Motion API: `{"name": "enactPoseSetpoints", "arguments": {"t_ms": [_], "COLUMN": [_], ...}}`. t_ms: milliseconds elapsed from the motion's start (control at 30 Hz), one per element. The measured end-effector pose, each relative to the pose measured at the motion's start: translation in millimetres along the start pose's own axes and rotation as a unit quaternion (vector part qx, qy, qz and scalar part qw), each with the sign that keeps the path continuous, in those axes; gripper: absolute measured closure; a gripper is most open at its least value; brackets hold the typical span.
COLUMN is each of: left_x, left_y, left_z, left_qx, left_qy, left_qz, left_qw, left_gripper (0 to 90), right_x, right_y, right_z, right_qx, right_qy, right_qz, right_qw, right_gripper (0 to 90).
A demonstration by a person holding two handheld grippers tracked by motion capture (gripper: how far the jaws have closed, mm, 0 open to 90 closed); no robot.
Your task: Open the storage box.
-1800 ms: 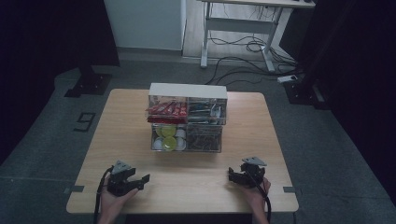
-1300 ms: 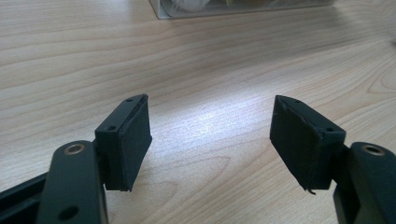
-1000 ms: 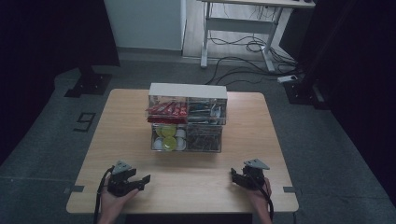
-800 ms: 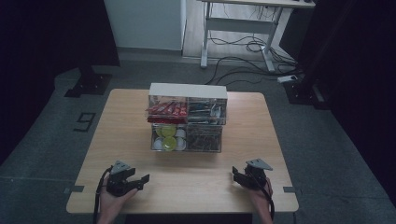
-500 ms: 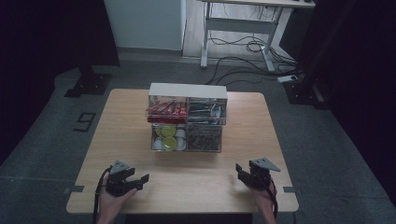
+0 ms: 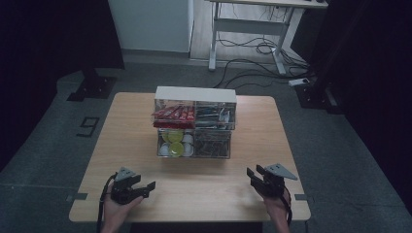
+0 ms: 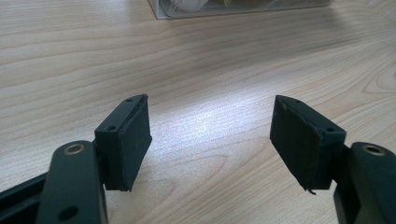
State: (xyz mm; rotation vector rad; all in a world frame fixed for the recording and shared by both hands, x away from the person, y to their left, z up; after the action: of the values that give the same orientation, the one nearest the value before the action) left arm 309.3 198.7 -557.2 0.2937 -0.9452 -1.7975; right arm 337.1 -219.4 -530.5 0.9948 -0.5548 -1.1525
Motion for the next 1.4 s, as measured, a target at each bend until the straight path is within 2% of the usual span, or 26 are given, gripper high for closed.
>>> {"name": "enactPoseSetpoints", "arguments": {"t_ms": [200, 533, 900, 1033, 1067, 1200, 1400], "left_x": [-0.4, 1.3, 2.4, 2.6, 2.9, 3.1, 2.8], "left_y": [0.7, 0.3, -0.2, -0.5, -0.6, -0.6, -0.8], "left_z": [1.4, 0.2, -0.8, -1.2, -1.5, -1.5, -1.7], "left_qx": [0.002, 0.001, -0.003, -0.005, -0.004, -0.005, -0.005], "left_qy": [0.000, 0.003, 0.004, 0.004, 0.003, 0.004, 0.004], "left_qz": [0.001, -0.003, -0.005, -0.006, -0.005, -0.006, -0.006], "left_qw": [1.0000, 1.0000, 1.0000, 1.0000, 1.0000, 1.0000, 1.0000], "left_gripper": [29.2, 29.2, 29.2, 29.1, 29.1, 29.1, 29.0], "right_x": [-9.8, -21.0, -30.5, -33.9, -37.2, -43.2, -49.1], "right_y": [8.2, 18.9, 23.0, 24.0, 25.5, 29.3, 32.6], "right_z": [7.0, 14.5, 13.8, 12.1, 11.8, 11.9, 8.8], "right_qx": [0.015, 0.048, 0.053, 0.050, 0.052, 0.056, 0.058], "right_qy": [0.019, 0.029, 0.056, 0.065, 0.082, 0.083, 0.091], "right_qz": [0.011, 0.014, 0.020, 0.022, 0.012, 0.021, 0.022], "right_qw": [0.9996, 0.9983, 0.9968, 0.9964, 0.9952, 0.9947, 0.9939], "right_gripper": [62.8, 73.9, 88.7, 89.0, 89.0, 89.0, 88.9]}}
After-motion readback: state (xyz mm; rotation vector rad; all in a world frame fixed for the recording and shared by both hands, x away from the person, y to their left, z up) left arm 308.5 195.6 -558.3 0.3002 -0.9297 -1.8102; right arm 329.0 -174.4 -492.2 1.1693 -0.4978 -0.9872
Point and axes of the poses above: each handheld gripper's, and its own axes: z roughly backward along the jaws, y roughly out of its top, x roughly to its right, the point moved 6 cm from there along -z, roughly forward along the jaws
